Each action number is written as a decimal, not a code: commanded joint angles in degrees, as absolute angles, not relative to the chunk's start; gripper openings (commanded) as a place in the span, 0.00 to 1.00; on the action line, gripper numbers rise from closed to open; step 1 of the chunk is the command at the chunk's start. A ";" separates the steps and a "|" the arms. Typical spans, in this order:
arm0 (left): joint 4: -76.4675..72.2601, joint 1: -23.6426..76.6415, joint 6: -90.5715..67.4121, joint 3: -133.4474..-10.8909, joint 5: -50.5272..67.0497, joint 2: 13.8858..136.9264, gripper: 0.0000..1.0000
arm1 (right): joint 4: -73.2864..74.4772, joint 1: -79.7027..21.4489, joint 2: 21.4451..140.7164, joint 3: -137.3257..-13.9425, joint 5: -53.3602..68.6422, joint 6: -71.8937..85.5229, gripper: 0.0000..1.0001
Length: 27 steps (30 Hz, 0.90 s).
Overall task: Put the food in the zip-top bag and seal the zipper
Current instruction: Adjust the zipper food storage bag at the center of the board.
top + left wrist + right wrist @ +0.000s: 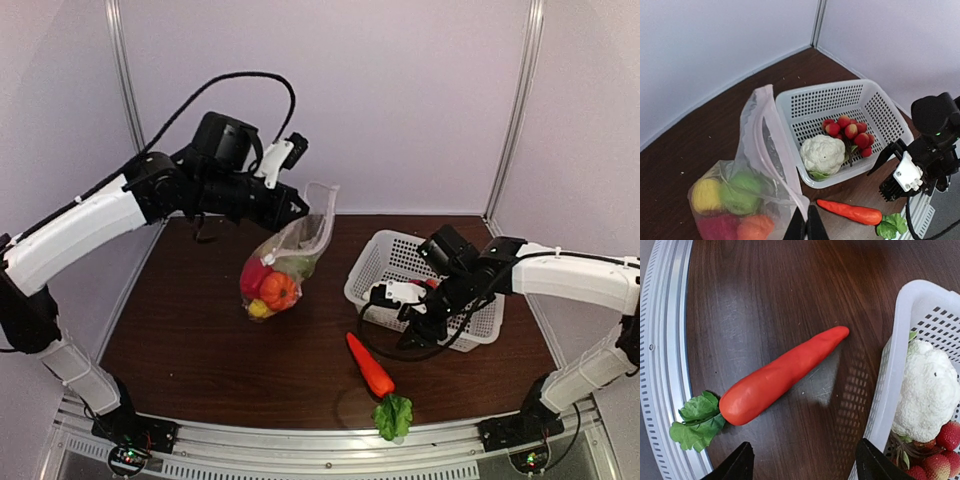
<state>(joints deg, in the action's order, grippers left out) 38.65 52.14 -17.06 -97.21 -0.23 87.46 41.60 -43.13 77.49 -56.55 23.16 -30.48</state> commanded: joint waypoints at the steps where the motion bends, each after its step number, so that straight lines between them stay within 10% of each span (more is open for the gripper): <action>1: 37.58 56.55 -22.89 -89.23 4.73 91.27 0.00 | 33.88 -43.64 77.56 -62.01 23.47 -23.04 0.72; 10: 16.27 56.77 -36.87 -76.36 -3.48 84.96 0.00 | 25.60 -41.86 88.97 -73.92 31.95 8.64 0.74; 27: 1.43 57.29 -42.13 -69.01 -3.37 85.31 0.00 | 22.23 -39.80 97.90 -76.54 41.98 15.40 0.49</action>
<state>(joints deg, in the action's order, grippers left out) 7.38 57.08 -40.56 -69.89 -3.22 84.68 22.98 -40.03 97.49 -75.99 38.00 14.02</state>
